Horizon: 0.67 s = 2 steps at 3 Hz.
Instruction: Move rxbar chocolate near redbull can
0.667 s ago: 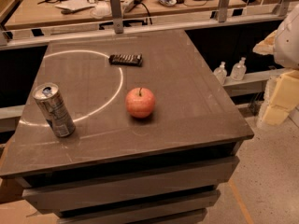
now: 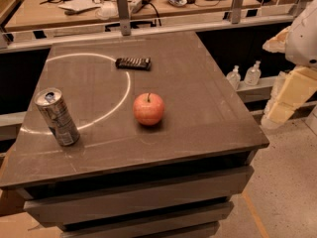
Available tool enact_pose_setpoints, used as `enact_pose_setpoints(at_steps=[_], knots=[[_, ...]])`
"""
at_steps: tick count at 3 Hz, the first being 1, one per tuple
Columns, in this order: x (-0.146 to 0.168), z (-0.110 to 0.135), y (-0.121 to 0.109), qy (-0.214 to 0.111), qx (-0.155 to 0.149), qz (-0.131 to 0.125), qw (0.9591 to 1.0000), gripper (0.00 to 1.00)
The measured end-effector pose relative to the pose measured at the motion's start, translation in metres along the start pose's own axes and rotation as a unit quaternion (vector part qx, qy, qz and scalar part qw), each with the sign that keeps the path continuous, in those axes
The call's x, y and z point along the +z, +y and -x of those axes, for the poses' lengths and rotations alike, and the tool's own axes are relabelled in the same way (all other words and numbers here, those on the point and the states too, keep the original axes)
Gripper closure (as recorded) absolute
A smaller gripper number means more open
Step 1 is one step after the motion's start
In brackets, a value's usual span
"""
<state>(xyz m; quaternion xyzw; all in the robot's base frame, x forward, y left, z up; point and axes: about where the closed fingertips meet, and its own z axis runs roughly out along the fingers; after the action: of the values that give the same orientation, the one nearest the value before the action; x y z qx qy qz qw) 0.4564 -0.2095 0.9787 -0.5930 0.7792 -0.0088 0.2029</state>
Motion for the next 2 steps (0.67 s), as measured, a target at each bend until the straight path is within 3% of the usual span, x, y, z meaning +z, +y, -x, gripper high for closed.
enact_pose_setpoints(at_steps=[1, 2], knots=[[0.015, 0.016, -0.026, -0.076, 0.033, -0.006, 0.9965, 0.0], [0.035, 0.04, -0.063, -0.147, 0.067, -0.018, 0.9868, 0.0]])
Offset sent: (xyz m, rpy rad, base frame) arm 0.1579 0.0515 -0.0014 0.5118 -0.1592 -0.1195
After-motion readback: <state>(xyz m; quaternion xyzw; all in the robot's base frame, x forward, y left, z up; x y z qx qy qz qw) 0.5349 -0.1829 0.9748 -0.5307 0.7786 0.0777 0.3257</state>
